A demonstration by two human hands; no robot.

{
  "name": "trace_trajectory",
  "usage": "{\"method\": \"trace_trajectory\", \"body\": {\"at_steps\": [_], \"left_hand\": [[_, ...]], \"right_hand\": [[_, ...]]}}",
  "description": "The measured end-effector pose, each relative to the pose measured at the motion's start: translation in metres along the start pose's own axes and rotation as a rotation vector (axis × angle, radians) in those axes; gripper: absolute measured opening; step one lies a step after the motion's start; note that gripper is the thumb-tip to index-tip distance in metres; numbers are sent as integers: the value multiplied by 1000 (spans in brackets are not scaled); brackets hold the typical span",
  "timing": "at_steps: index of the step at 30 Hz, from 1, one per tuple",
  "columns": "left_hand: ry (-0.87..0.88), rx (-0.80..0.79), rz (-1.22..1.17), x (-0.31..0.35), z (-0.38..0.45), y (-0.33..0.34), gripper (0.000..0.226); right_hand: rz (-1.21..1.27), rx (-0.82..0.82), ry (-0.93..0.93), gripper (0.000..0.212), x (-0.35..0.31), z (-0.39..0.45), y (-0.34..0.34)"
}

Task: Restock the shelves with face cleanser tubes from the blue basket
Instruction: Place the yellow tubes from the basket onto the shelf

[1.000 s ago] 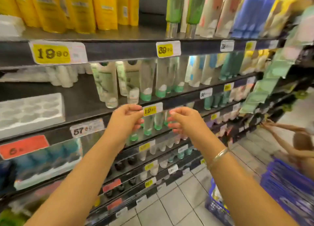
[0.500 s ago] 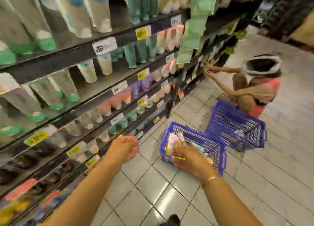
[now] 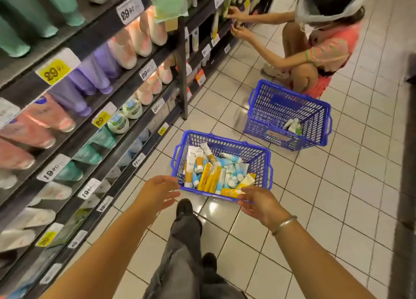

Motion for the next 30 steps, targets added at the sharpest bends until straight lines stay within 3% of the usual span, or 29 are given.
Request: {"method": "trace_trajectory", "body": {"at_steps": [5,11,15,24,27,30], "left_hand": [[-102,-26,101,16,70,31,3],[-195,-123,174,28,149,58,3],[-230,-135,273,31,198,58,7],[-252,-242,448,-28,330,101,18],[-283,-229,486,-72,373,128,7],[-245,-173,531,-103,426,150,10]], "right_hand": [[28,57,59,3,-7,60,-10],[-65,176,111,21,-25,135,-7],[-136,168,155,28,-19,182,11],[-235,156,212,39,32,301,24],[-292,141,216,35,61,353,26],[-293,165,118,8,80,414,38]]}}
Point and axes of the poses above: each hand's wrist, its own z-axis towards the middle knuckle, its own y-axis out of the palm, x = y × z, the point moved 2 cm from there along z, towards the middle knuckle, and after that the axes turned 13 degrees about z, right-handed, at the moved point
